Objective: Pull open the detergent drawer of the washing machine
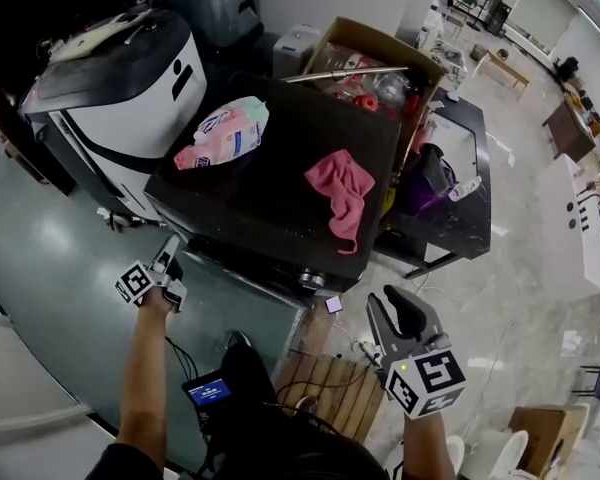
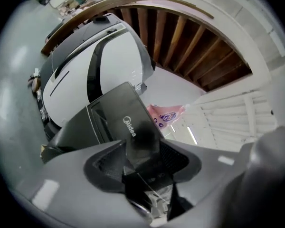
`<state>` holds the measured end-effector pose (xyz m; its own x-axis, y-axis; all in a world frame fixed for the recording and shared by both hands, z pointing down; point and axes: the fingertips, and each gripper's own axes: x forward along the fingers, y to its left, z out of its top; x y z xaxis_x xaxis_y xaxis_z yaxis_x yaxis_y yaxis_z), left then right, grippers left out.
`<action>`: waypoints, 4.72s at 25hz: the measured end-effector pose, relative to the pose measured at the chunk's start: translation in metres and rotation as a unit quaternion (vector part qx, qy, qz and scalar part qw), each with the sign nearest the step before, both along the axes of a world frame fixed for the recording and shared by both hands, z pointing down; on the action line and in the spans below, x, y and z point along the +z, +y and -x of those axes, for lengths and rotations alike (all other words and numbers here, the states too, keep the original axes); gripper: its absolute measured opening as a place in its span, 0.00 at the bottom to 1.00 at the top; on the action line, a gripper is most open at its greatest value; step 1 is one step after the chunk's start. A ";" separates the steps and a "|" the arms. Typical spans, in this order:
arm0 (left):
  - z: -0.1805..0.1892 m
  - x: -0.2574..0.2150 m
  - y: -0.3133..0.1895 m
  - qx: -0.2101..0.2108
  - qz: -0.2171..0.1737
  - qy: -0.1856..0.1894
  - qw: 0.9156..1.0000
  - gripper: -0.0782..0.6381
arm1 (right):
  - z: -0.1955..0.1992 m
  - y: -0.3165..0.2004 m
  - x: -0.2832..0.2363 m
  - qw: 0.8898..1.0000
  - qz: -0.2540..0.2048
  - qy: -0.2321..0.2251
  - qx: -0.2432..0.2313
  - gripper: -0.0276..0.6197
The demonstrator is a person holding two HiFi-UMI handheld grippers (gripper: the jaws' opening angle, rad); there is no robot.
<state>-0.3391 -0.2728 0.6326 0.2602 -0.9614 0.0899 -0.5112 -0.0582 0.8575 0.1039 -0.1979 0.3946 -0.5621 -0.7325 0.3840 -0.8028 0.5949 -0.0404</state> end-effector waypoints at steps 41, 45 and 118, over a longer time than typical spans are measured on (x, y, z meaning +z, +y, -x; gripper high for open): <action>0.048 0.028 -0.035 -0.033 -0.229 0.317 0.920 0.49 | 0.014 0.002 0.099 0.992 0.105 0.061 0.018 0.17; 0.053 0.021 0.003 -0.019 -0.245 0.317 0.916 0.53 | 0.006 0.002 0.101 0.992 0.108 0.061 0.029 0.17; 0.043 -0.131 0.221 0.021 -0.226 0.073 0.971 0.51 | 0.018 0.077 0.024 0.998 0.029 -0.021 -0.060 0.17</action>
<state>-0.3817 -0.0516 0.5013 0.2778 -0.8825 -0.3796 -0.3758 -0.4635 0.8025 0.0855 -0.1213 0.4186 -0.6609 -0.6358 0.3987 -0.7226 0.6826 -0.1093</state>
